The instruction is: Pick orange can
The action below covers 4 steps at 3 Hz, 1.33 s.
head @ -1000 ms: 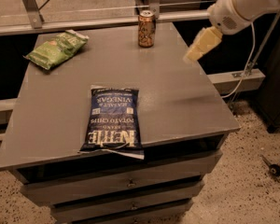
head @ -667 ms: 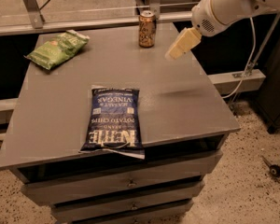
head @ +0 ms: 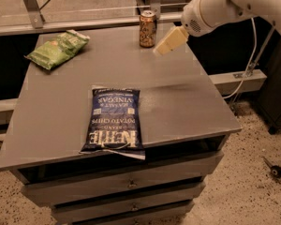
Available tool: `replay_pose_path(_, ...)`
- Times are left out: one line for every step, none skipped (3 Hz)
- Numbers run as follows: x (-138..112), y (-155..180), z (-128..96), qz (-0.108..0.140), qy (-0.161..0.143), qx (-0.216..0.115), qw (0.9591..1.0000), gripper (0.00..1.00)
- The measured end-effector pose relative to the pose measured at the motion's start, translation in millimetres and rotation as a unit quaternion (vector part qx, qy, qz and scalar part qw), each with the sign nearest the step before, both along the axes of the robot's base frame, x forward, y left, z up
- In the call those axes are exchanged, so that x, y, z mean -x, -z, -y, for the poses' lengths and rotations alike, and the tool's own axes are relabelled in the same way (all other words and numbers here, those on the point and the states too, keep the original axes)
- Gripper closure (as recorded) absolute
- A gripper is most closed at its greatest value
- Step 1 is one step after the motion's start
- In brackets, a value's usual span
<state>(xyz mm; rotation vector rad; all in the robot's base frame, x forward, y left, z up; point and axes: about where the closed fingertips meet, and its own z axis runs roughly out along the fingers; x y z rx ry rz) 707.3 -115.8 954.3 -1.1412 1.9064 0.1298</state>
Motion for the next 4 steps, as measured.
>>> replay_pose_path(-39,10,-27,0.011,0.012,-0.072,0.9972,0.00)
replay_pose_path(-76,30,-50,0.007,0.017,-0.140,0.9900,0.00)
replay_pose_path(-107,52,-65,0.003,0.025,-0.181,0.9831,0.00)
replay_pose_path(-141,74,-60,0.013,0.045,-0.206,0.9775,0.03)
